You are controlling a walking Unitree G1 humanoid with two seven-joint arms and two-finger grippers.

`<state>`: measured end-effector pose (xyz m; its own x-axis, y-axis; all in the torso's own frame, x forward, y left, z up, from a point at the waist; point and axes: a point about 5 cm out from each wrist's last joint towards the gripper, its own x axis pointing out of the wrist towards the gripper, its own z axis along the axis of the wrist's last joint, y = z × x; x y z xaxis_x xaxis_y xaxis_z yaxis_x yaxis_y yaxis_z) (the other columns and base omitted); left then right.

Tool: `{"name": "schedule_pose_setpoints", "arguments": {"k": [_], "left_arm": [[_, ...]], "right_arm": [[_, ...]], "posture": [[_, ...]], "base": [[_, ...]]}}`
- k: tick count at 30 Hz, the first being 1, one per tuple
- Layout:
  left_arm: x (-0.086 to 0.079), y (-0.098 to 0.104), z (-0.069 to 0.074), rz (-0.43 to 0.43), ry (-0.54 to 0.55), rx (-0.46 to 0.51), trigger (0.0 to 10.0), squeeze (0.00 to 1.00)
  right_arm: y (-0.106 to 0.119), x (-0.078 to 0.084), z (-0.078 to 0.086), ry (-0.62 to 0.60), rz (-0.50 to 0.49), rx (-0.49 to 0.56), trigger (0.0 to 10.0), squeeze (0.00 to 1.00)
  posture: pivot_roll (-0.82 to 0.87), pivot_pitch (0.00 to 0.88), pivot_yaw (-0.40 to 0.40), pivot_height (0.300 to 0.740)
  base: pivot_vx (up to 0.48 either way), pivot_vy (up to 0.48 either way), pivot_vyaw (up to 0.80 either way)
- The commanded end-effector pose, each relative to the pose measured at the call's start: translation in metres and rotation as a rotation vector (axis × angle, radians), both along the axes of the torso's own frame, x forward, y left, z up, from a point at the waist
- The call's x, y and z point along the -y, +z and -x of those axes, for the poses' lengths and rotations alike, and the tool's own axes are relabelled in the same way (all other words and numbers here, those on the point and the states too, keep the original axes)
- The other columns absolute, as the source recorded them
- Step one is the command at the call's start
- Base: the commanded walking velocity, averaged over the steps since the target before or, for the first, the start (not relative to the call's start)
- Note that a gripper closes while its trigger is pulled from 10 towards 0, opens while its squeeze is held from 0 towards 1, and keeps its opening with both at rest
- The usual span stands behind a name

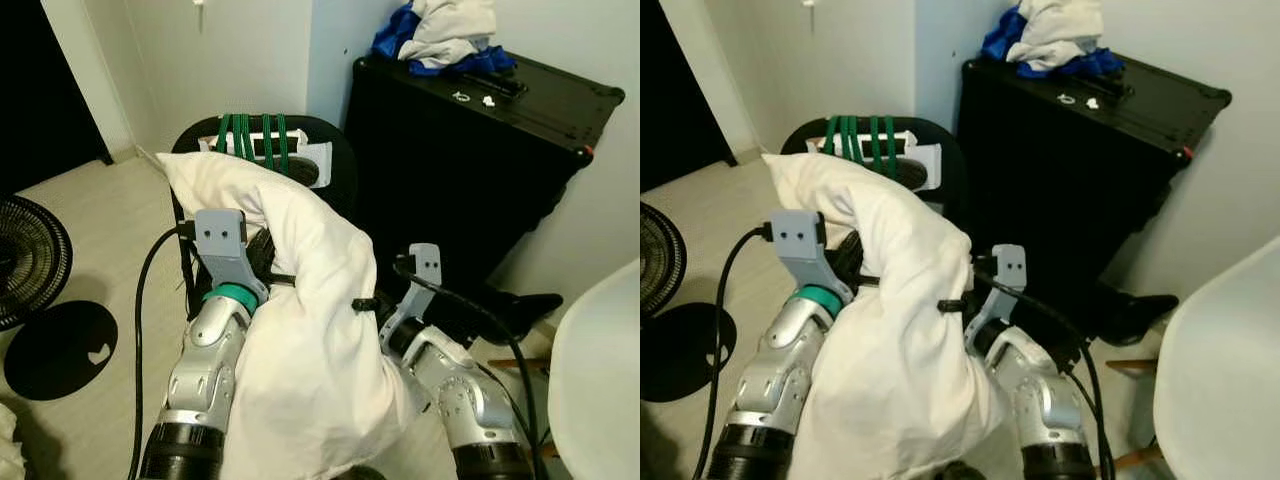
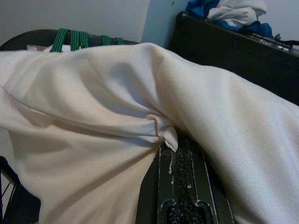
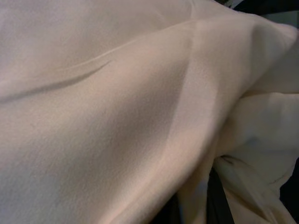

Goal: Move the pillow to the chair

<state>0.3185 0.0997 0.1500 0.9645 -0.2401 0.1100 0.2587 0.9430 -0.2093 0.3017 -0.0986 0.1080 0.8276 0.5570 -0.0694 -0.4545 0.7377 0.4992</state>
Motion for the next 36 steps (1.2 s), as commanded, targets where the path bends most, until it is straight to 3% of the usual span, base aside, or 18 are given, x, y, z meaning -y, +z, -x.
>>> {"name": "schedule_pose_setpoints", "arguments": {"k": [1, 5, 31, 36], "left_arm": [[0.012, -0.002, 0.001, -0.010, -0.043, -0.010, 10.0, 0.00], [0.013, -0.003, 0.001, -0.014, -0.050, -0.012, 10.0, 0.00], [0.016, -0.005, 0.001, -0.037, -0.072, -0.021, 10.0, 0.00], [0.016, -0.017, -0.009, -0.148, -0.106, -0.047, 10.0, 0.00]], "right_arm": [[0.012, -0.015, 0.000, 0.063, -0.032, 0.054, 10.0, 0.00], [0.011, -0.014, 0.001, 0.056, -0.031, 0.054, 10.0, 0.00], [0.006, -0.011, -0.001, 0.042, 0.001, 0.036, 10.0, 0.00], [-0.003, -0.005, -0.020, 0.005, 0.067, -0.012, 10.0, 0.00]], "posture": [[0.00, 0.009, 0.040, 0.630], [0.00, 0.011, 0.046, 0.611], [0.00, 0.034, 0.059, 0.611], [-0.02, 0.091, 0.068, 0.611]], "base": [[0.000, 0.000, 0.00], [0.000, 0.000, 0.00], [0.000, 0.000, 0.00], [0.000, 0.000, 0.00]]}}
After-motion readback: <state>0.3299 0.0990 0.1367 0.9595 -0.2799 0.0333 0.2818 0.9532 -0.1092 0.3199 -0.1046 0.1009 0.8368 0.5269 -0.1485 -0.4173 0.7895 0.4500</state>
